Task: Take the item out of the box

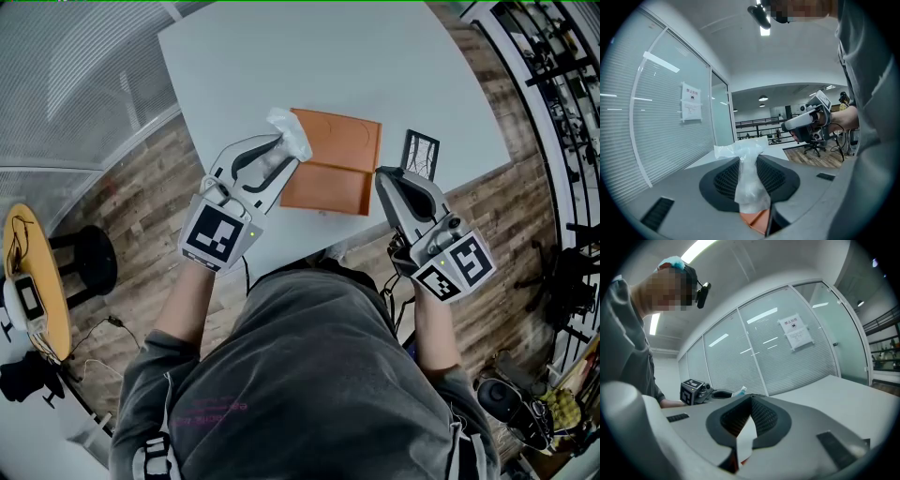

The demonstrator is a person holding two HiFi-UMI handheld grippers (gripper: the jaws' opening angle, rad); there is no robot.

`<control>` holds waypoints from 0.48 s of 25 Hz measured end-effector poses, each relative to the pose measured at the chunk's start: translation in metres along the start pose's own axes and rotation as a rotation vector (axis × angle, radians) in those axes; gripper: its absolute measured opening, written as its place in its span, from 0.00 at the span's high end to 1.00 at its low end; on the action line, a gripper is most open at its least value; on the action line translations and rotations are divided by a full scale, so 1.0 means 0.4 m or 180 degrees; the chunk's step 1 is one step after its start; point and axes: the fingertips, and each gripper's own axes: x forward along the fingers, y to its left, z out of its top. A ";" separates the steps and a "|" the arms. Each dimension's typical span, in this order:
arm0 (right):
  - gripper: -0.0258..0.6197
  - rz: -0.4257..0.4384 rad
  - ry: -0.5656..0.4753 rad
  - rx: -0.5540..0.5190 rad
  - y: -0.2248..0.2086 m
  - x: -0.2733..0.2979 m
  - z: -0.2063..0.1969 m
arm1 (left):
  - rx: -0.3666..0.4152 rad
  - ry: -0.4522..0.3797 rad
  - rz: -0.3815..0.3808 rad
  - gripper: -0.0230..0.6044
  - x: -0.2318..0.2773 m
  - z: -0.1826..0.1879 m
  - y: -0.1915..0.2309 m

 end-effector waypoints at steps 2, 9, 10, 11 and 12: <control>0.96 0.0010 0.0002 0.0004 0.002 0.003 -0.003 | -0.0009 0.0002 -0.0015 0.78 0.003 -0.002 -0.004; 0.96 0.0044 0.0027 0.0005 0.013 0.007 -0.013 | -0.0038 -0.0001 -0.0025 0.78 -0.002 -0.009 -0.014; 0.96 0.0045 0.0027 0.0005 0.012 0.007 -0.012 | -0.0042 -0.0003 -0.0026 0.78 -0.002 -0.008 -0.014; 0.96 0.0049 0.0026 0.0004 0.012 0.006 -0.011 | -0.0045 -0.0005 -0.0026 0.78 -0.002 -0.006 -0.015; 0.96 0.0057 0.0027 0.0002 0.012 0.005 -0.010 | -0.0046 -0.0006 -0.0026 0.78 -0.001 -0.004 -0.016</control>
